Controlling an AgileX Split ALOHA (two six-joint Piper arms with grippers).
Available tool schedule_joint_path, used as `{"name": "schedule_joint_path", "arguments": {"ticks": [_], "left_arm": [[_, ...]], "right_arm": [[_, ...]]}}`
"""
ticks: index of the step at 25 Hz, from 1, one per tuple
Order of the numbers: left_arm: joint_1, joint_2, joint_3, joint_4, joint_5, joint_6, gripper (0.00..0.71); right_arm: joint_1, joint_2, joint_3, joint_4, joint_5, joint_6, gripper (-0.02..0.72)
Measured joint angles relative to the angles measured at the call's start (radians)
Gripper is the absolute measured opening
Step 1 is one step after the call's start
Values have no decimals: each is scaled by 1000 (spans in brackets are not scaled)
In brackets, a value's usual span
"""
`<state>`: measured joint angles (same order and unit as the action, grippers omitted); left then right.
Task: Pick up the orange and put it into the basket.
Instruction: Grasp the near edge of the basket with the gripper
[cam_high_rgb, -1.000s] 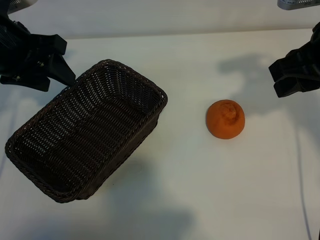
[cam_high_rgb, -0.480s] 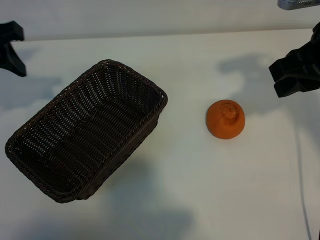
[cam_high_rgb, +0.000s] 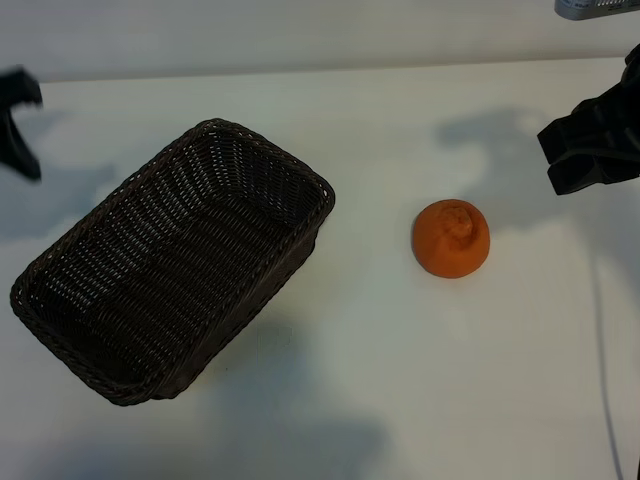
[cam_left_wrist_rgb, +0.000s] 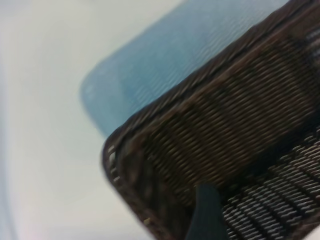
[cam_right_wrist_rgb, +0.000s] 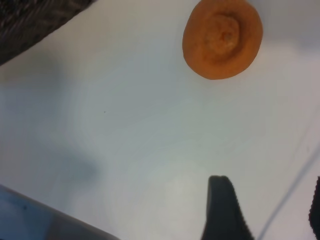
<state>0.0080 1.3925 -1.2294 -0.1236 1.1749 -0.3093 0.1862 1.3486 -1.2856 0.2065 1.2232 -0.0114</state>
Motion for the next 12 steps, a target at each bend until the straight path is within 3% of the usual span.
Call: {"name": "schedule_joint_path", "arguments": {"ticks": [5, 12], "left_arm": [[0, 1, 138, 53, 0, -1, 566], [0, 1, 166, 72, -6, -1, 566]], "right_arm": [[0, 0, 0, 0, 0, 0, 418], [0, 0, 0, 0, -1, 0, 418]]}}
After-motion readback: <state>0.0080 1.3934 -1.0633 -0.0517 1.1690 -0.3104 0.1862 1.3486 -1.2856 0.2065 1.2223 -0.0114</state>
